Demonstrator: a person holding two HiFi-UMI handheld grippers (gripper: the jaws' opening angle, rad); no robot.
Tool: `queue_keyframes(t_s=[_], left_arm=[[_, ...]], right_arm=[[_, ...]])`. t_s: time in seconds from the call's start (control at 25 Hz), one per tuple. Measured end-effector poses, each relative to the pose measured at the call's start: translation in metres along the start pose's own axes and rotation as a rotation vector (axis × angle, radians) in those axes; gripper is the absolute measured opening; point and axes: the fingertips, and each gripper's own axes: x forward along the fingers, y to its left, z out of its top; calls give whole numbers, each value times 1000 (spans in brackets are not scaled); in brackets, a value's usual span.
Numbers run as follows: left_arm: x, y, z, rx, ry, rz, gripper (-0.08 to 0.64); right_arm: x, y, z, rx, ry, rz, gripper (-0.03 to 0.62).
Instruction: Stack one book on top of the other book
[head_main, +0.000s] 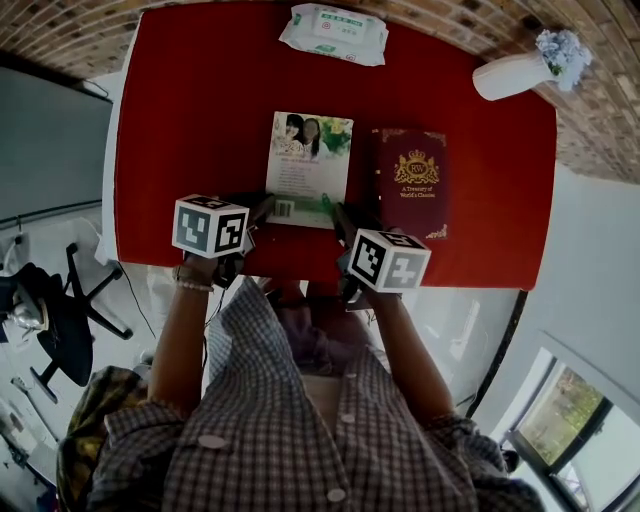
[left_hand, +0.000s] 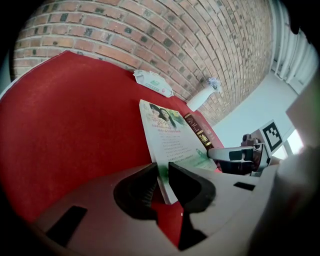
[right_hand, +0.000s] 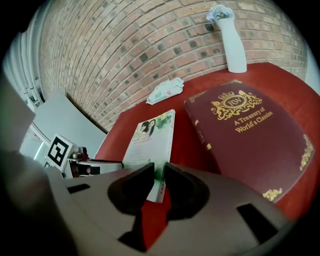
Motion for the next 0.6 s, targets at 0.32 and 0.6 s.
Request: queue_keyframes(t_s=[0.32,0.6], left_arm=[[4,-5,-3,39,42,0,80],[4,-3,-2,-8,25,-4,85]], right_arm=[[12,-16,-21,-95,99,-120,98],[15,-17,-24,81,75,-12,84]])
